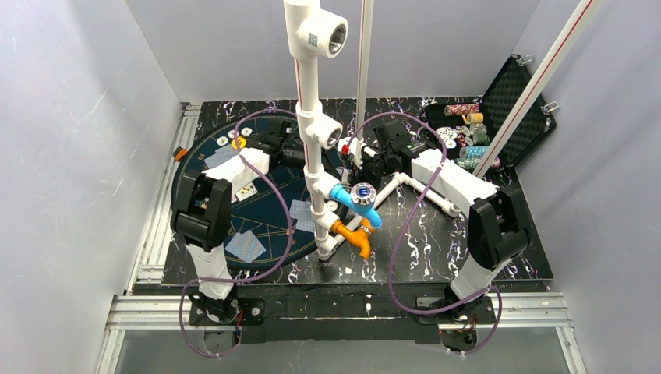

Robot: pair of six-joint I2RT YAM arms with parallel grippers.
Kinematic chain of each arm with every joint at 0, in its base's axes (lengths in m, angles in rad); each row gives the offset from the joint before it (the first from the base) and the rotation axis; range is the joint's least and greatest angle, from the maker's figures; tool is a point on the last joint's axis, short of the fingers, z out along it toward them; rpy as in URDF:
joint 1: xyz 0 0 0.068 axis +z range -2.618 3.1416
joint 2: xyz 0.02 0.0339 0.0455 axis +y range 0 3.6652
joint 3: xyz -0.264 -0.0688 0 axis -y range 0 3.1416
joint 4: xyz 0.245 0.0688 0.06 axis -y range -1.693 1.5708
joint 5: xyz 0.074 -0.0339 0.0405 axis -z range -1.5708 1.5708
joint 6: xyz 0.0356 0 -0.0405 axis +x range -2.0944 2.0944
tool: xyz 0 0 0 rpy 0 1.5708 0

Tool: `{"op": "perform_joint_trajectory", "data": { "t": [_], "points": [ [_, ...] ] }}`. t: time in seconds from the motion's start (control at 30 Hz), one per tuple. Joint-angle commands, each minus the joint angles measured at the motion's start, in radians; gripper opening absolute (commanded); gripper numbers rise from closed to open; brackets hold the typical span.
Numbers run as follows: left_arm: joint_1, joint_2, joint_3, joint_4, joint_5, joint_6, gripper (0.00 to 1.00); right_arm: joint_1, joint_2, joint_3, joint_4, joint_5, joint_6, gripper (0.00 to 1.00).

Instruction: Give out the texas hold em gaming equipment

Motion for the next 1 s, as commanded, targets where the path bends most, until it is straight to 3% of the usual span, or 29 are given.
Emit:
{"op": "perform_joint_trajectory", "data": {
  "t": [0.0,0.17,0.37,0.67,0.9,0.93,0.97],
  "points": [
    [-0.009,0.035,0.006,0.037,0.032,-0.083,0.68,0.008,-0.047,0.013,0.019,-0.047,0.004,0.01],
    [0.014,0.044,-0.018,0.083,0.064,-0.136,0.44,0.007,-0.056,0.013,0.012,-0.040,-0.002,0.01],
    [0.050,0.011,-0.059,0.183,0.091,-0.198,0.28,0.006,-0.054,0.015,0.012,-0.042,-0.003,0.01],
    [0.092,-0.030,-0.078,0.185,0.101,-0.195,0.22,0.005,-0.052,0.013,0.012,-0.038,-0.005,0.01],
    [0.119,-0.053,-0.083,0.187,0.110,-0.193,0.07,0.005,-0.047,0.013,0.010,-0.033,-0.009,0.01],
    [0.119,-0.055,-0.083,0.187,0.113,-0.194,0.08,0.005,-0.046,0.012,0.011,-0.032,-0.009,0.01],
    [0.121,-0.059,-0.082,0.188,0.122,-0.193,0.19,0.005,-0.045,0.012,0.012,-0.031,-0.010,0.01]
  ]
}}
